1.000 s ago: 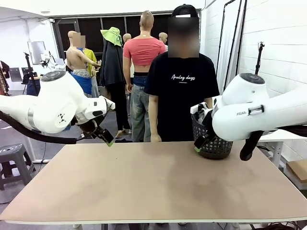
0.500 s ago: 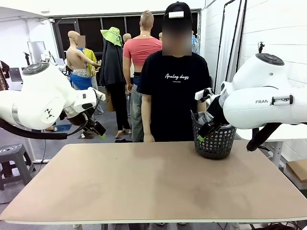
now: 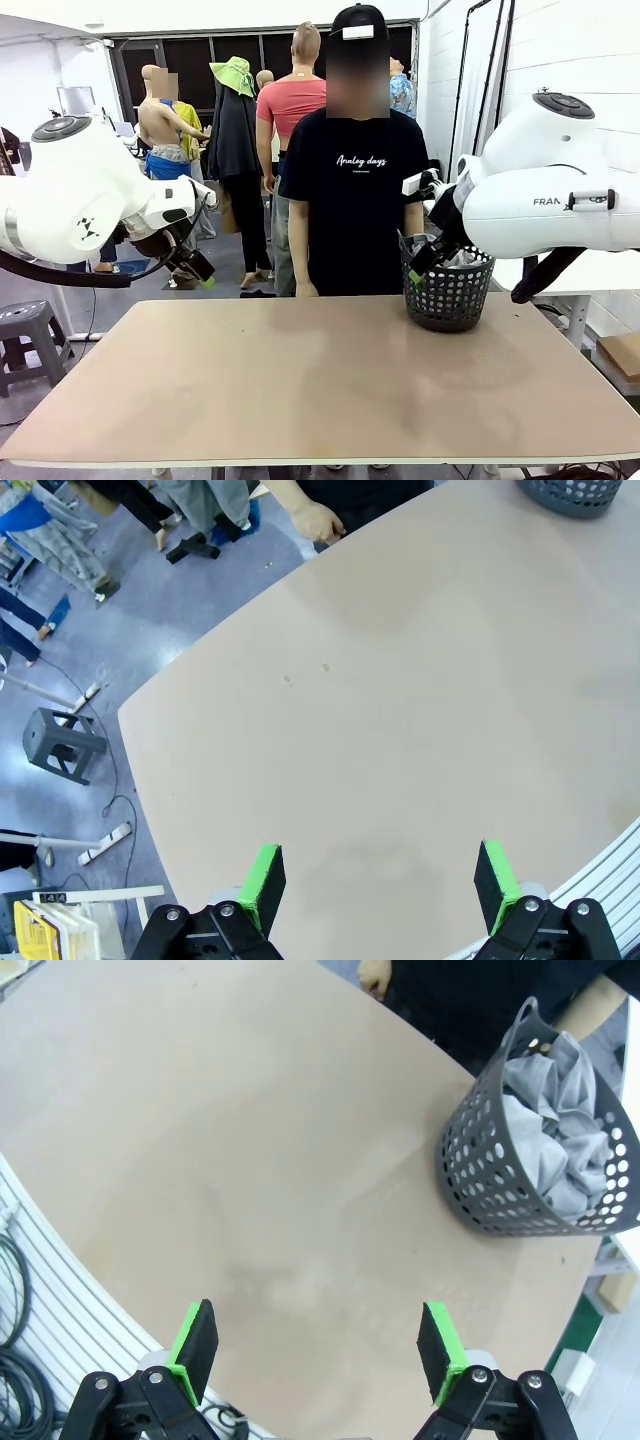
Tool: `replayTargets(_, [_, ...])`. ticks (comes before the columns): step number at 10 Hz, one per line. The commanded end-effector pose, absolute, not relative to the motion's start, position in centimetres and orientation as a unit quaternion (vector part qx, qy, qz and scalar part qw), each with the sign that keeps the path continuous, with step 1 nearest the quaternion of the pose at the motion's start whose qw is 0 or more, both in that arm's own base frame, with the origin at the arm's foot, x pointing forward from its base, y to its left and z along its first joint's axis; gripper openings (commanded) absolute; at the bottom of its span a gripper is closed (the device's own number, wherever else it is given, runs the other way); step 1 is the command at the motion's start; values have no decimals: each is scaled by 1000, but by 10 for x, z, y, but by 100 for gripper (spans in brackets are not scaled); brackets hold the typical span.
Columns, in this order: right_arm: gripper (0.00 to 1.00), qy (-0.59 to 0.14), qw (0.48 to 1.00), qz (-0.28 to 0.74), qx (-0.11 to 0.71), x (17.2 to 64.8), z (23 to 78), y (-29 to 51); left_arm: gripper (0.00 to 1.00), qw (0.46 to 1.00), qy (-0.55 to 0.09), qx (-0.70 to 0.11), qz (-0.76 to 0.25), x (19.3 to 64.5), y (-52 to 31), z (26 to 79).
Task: Fold the training pants.
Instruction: Grab both ends of the Training pants handed by a person.
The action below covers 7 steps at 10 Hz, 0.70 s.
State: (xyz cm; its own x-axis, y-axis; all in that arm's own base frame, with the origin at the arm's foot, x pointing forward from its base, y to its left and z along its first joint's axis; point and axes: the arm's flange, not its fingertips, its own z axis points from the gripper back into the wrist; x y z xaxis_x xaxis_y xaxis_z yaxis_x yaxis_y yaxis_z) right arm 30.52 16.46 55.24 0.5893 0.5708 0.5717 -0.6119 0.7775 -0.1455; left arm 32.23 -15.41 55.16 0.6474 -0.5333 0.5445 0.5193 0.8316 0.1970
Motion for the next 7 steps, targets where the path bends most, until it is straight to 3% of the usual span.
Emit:
replayTargets(1, [100, -300, 896, 327, 22, 300, 555, 162, 100, 907, -315, 15, -279, 312, -157, 553])
replayTargets(7, [100, -301, 894, 330, 30, 303, 552, 162, 100, 899, -323, 16, -297, 311, -160, 564])
